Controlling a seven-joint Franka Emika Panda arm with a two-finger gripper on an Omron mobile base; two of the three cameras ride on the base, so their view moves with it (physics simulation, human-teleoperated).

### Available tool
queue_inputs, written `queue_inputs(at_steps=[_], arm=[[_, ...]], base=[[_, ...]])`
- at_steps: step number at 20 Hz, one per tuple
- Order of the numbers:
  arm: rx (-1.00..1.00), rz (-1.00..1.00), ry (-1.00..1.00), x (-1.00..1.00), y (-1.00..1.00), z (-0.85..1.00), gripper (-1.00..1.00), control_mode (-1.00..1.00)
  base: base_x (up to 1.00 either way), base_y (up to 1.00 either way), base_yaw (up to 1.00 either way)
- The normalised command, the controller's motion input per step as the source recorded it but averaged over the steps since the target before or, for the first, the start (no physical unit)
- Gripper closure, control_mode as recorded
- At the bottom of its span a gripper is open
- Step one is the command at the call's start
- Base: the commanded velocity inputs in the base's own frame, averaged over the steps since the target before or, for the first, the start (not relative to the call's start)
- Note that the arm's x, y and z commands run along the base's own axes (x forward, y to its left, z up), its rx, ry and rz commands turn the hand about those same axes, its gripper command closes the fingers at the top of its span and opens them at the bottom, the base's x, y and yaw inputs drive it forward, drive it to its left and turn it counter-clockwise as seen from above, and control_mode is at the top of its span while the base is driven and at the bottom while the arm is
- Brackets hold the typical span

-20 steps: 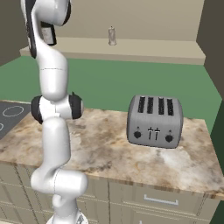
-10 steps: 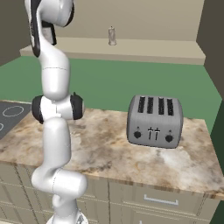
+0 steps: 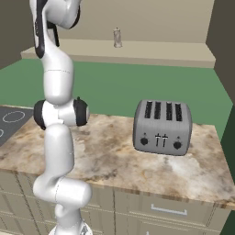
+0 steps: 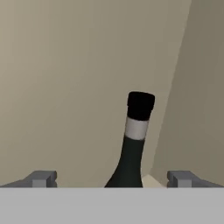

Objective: Get the candle and the wine from the cabinet and move them to the dining counter.

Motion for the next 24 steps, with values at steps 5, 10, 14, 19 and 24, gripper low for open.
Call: queue_inputs(at_steps=[5, 10, 14, 19, 24], arm=[[-0.05, 0.10, -0.12, 0.00, 0.14, -0.06, -1.00, -1.00], [0.00, 0.01, 0.00, 0.02, 0.11, 0.00, -1.00, -1.00], [0.00, 0.00, 0.00, 0.03, 0.09, 0.00, -1.00, -1.00], [0.00, 0.02, 0.00, 0.04, 0.10, 0.00, -1.00, -1.00], [0.00, 0.05, 0.00, 0.01, 0.10, 0.00, -1.00, -1.00]], base=[[0.00, 0.00, 0.00], [0.00, 0.00, 0.00], [0.00, 0.00, 0.00], [0.00, 0.00, 0.00], [0.00, 0.00, 0.00]])
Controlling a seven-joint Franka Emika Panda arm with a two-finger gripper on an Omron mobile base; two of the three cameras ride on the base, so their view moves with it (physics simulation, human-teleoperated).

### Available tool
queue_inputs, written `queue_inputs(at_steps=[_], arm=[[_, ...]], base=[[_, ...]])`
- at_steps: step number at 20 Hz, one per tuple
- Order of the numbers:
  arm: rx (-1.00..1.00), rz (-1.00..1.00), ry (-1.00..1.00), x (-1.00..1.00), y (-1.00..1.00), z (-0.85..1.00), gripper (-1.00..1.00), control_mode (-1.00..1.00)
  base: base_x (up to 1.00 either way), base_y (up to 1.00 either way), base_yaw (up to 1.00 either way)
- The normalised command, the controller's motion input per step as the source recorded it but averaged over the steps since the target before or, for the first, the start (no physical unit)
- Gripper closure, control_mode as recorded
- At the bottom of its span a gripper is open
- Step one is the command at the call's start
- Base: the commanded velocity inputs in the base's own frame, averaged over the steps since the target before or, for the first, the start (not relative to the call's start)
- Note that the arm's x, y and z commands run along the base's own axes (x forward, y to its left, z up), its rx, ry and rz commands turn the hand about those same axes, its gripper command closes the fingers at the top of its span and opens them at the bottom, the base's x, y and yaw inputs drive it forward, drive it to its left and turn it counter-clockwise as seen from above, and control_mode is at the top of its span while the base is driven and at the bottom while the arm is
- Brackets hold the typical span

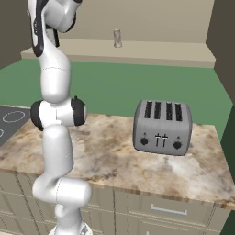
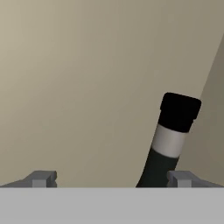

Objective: Get the candle and the wine from the cabinet and move them to the dining counter.

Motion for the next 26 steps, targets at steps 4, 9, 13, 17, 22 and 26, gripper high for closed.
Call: queue_inputs(at_steps=[4, 9, 13, 17, 22, 26], arm=[[0.00, 0.07, 0.00, 0.04, 0.00, 0.00, -1.00, -1.00], [0.00, 0.04, 0.00, 0.03, -0.04, 0.00, -1.00, -1.00], [0.00, -0.04, 0.00, -0.01, -0.13, 0.01, -1.00, -1.00], [0.01, -0.04, 0.00, 0.00, -0.12, 0.07, -1.00, -1.00], [0.01, -0.02, 0.00, 0.01, -0.04, 0.04, -1.00, -1.00], [0.05, 0.00, 0.00, 0.12, -0.02, 0.01, -1.00, -1.00]], base=[[0.00, 0.00, 0.00], [0.00, 0.00, 0.00], [0.00, 0.00, 0.00], [0.00, 0.00, 0.00], [0.00, 0.00, 0.00], [0.00, 0.00, 0.00]])
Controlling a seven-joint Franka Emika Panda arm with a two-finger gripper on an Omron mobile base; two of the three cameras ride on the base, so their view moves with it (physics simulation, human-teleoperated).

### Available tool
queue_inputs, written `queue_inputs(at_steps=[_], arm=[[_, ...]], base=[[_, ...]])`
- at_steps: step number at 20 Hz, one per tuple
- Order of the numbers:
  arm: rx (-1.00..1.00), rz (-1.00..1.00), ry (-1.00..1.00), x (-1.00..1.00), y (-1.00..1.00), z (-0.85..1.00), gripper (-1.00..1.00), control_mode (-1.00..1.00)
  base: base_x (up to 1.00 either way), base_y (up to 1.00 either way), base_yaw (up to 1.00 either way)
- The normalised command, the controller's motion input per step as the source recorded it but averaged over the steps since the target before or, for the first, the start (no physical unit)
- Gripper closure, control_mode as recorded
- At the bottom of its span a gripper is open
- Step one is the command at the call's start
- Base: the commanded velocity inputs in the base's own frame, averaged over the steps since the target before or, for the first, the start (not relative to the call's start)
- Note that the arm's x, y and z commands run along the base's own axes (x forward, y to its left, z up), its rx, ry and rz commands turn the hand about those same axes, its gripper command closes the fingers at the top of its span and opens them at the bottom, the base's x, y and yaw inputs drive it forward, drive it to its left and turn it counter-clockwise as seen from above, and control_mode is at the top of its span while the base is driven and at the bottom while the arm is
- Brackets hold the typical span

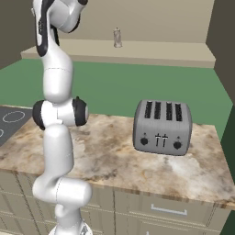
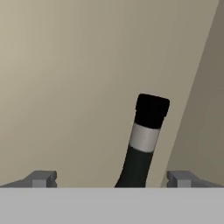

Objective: Get the candle and the wine from the cabinet and move them to the dining counter.

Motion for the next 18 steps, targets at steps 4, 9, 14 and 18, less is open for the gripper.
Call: queue_inputs(at_steps=[4, 9, 14, 18], arm=[[0.08, 0.00, 0.00, 0.06, -0.02, 0.01, -1.00, -1.00], [0.06, 0.00, 0.01, 0.06, -0.01, 0.00, -1.00, -1.00], [0.03, 0.00, 0.01, 0.15, 0.00, 0.00, -1.00, -1.00], [0.00, 0.00, 0.01, 0.19, 0.00, 0.00, -1.00, -1.00]], base=[[0.00, 0.00, 0.00], [0.00, 0.00, 0.00], [0.00, 0.00, 0.00], [0.00, 0.00, 0.00]])
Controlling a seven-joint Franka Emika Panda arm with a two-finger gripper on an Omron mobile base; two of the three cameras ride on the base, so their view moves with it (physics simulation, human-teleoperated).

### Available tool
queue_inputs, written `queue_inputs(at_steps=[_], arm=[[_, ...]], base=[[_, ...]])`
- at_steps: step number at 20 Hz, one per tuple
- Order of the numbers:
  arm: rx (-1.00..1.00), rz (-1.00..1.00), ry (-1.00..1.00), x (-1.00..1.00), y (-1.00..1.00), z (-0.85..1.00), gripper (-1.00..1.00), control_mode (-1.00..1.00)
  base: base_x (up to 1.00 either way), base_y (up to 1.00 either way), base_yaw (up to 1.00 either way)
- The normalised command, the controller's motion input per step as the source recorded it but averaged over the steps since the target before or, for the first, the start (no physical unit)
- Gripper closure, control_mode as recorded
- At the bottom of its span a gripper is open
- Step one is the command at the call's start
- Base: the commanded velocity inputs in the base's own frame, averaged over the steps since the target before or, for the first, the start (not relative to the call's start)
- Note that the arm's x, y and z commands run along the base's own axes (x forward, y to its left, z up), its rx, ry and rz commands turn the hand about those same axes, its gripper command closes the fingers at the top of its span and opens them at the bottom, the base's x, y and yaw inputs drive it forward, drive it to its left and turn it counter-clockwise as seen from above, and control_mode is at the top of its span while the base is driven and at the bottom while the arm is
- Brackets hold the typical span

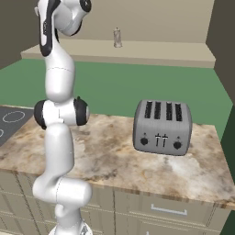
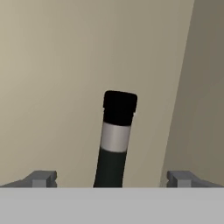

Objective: Get the candle and the wine from the cabinet and move them to the dining counter.

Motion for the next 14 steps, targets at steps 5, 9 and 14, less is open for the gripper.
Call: queue_inputs(at_steps=[5, 9, 14], arm=[[0.00, 0.00, 0.00, 0.10, 0.02, 0.00, -1.00, -1.00], [0.00, 0.00, 0.00, 0.05, 0.13, 0.00, -1.00, -1.00], [0.00, 0.00, 0.00, 0.07, 0.10, 0.00, -1.00, -1.00]], base=[[0.00, 0.00, 0.00], [0.00, 0.00, 0.00], [0.00, 0.00, 0.00]])
